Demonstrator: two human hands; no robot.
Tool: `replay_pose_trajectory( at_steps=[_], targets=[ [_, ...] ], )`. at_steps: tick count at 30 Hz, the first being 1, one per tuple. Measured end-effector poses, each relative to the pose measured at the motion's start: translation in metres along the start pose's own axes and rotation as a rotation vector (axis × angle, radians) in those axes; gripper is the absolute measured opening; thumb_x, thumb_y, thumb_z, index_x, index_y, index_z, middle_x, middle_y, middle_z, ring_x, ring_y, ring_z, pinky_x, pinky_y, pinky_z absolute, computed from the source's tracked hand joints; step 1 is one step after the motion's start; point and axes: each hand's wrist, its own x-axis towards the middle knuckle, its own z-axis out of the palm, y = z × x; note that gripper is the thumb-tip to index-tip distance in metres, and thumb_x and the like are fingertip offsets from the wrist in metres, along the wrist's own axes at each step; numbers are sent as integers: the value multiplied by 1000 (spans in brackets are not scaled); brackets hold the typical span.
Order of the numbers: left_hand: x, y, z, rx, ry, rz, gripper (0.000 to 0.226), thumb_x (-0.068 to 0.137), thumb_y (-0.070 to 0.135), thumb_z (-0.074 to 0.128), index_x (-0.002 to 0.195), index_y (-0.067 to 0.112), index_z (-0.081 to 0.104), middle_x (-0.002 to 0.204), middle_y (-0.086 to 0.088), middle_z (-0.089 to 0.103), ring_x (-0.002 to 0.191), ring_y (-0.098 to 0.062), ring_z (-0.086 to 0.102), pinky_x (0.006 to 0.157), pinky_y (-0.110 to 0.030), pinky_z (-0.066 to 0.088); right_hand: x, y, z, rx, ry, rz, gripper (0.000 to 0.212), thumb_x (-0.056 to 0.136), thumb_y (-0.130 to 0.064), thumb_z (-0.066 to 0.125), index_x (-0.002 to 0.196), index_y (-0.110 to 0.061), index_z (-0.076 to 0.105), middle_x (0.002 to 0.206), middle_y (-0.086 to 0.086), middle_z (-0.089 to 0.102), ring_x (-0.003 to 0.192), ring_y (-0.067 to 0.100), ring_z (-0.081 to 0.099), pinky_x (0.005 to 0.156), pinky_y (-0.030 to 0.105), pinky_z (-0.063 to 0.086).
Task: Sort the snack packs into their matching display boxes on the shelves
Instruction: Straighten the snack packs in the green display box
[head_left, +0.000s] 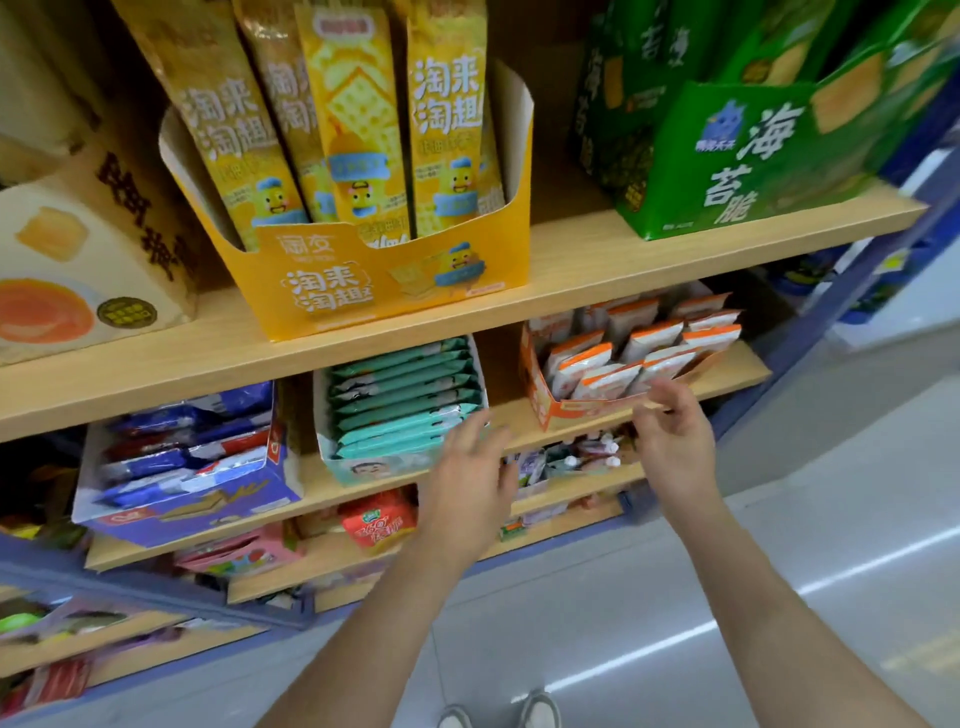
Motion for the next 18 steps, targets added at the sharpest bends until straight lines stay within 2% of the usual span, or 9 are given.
replay_pose_trajectory(
  at_steps=[3, 4, 6, 8, 10, 14, 16, 18],
  targets=[
    [32, 49, 13, -79, 14, 106, 54, 94, 31, 61, 145, 28, 43, 157, -1, 27, 144, -21, 25, 115, -38, 32, 29, -1, -25, -335, -8, -243, 47, 96, -17, 58, 142, -22, 47, 143, 6, 46, 129, 24, 46, 102, 36, 38],
    [46, 62, 16, -63, 1, 101, 60, 94, 34, 62, 148, 30, 37, 158, -1, 23, 145, -22, 20, 114, -40, 32, 40, 0, -32, -462, -40, -328, 52, 94, -19, 60, 144, -24, 45, 146, 9, 44, 134, 29, 41, 106, 43, 34],
    [75, 83, 21, 37, -73, 55, 71, 92, 41, 63, 152, 33, 25, 158, -3, 21, 145, -26, 17, 112, -43, 33, 61, 0, -41, -682, -143, -379, 60, 93, -18, 62, 148, -28, 40, 155, 9, 34, 141, 35, 29, 109, 47, 28],
    [102, 93, 30, 145, -135, -7, 77, 91, 45, 63, 152, 33, 18, 150, -7, 33, 138, -32, 29, 107, -46, 38, 79, -1, -44, -858, -229, -449, 60, 93, -17, 62, 148, -27, 41, 158, 10, 30, 142, 37, 25, 113, 48, 25],
    [118, 96, 39, 227, -182, -57, 74, 92, 42, 64, 151, 32, 19, 141, -9, 45, 127, -34, 42, 100, -46, 43, 93, 0, -45, -967, -301, -535, 52, 93, -17, 62, 143, -25, 48, 156, 10, 34, 139, 37, 28, 113, 47, 28],
    [130, 90, 37, 317, -198, -60, 64, 94, 22, 60, 148, 38, 30, 131, -6, 58, 117, -30, 56, 89, -40, 48, 110, 6, -54, -990, -357, -572, 36, 94, -16, 61, 128, -25, 61, 154, 5, 38, 137, 34, 30, 105, 49, 39],
    [134, 82, 30, 324, -209, -103, 62, 91, 12, 58, 145, 38, 39, 134, -2, 60, 120, -27, 57, 91, -38, 50, 114, 7, -59, -981, -331, -598, 32, 93, -15, 62, 123, -24, 64, 151, 5, 43, 135, 33, 33, 100, 51, 44],
    [137, 84, 29, 346, -246, -132, 60, 91, 13, 56, 144, 38, 41, 137, 0, 58, 124, -25, 55, 95, -39, 48, 118, 9, -63, -983, -294, -621, 32, 89, -13, 66, 119, -25, 66, 147, 4, 48, 134, 32, 37, 97, 53, 44]
  ],
)
